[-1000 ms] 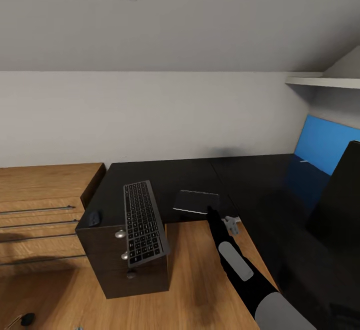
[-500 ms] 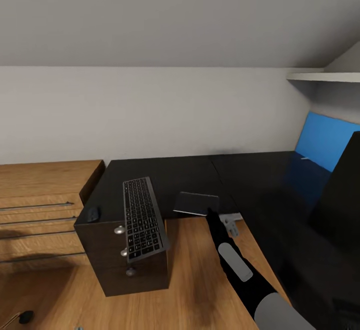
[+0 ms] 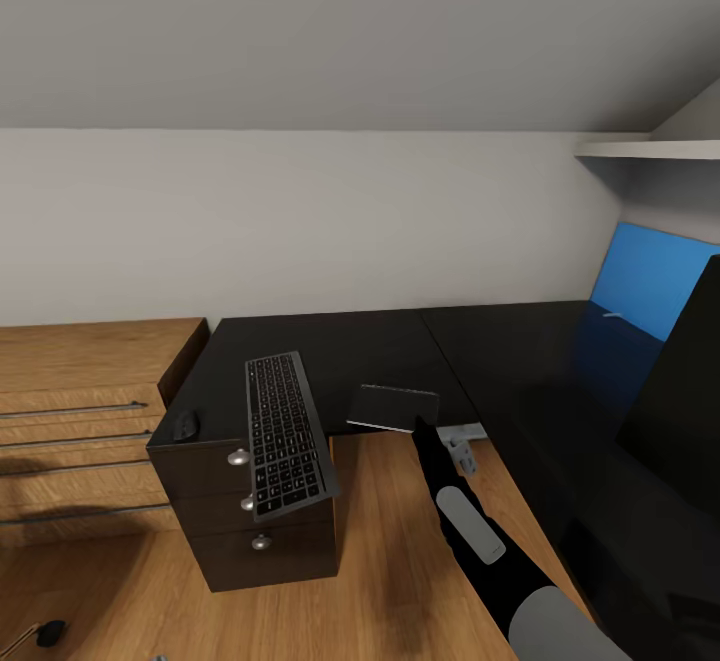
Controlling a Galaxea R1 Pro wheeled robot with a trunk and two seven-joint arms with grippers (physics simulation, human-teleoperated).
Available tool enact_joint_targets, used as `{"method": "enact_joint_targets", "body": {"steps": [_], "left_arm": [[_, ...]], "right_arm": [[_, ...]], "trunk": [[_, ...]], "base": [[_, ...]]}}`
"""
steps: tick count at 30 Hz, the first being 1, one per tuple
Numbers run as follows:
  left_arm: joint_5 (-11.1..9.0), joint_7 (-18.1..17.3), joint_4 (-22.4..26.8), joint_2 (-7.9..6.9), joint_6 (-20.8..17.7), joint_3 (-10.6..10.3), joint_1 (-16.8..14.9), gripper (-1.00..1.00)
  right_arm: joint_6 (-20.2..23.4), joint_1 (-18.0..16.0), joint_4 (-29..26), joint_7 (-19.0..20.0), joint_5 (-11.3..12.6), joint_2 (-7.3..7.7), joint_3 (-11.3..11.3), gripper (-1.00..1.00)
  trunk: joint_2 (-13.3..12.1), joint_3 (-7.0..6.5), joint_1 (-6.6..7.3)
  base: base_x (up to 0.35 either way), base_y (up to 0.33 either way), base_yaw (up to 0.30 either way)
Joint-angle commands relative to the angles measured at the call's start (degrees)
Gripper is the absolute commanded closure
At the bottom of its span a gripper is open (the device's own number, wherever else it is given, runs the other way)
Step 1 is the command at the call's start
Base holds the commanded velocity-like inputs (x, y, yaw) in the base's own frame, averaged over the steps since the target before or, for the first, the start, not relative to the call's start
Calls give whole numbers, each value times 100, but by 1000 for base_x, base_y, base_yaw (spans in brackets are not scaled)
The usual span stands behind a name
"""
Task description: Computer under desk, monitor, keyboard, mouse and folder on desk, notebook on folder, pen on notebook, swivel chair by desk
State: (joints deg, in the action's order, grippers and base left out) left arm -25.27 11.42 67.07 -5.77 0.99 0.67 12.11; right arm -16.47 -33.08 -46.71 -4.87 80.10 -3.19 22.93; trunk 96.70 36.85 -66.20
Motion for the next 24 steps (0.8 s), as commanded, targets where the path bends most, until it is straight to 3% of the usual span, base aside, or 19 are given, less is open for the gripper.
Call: {"method": "enact_joint_targets", "body": {"steps": [1,24], "left_arm": [[-57,20,8,-3,10,-8,2,-100],[-56,27,-1,-12,15,12,2,-100]], "right_arm": [[-41,-6,-4,-22,37,3,27,100],[-41,-6,-5,-22,41,13,18,100]], "trunk": [[3,5,0],[3,5,0]], "base": [[0,0,0],[64,0,0]]}}
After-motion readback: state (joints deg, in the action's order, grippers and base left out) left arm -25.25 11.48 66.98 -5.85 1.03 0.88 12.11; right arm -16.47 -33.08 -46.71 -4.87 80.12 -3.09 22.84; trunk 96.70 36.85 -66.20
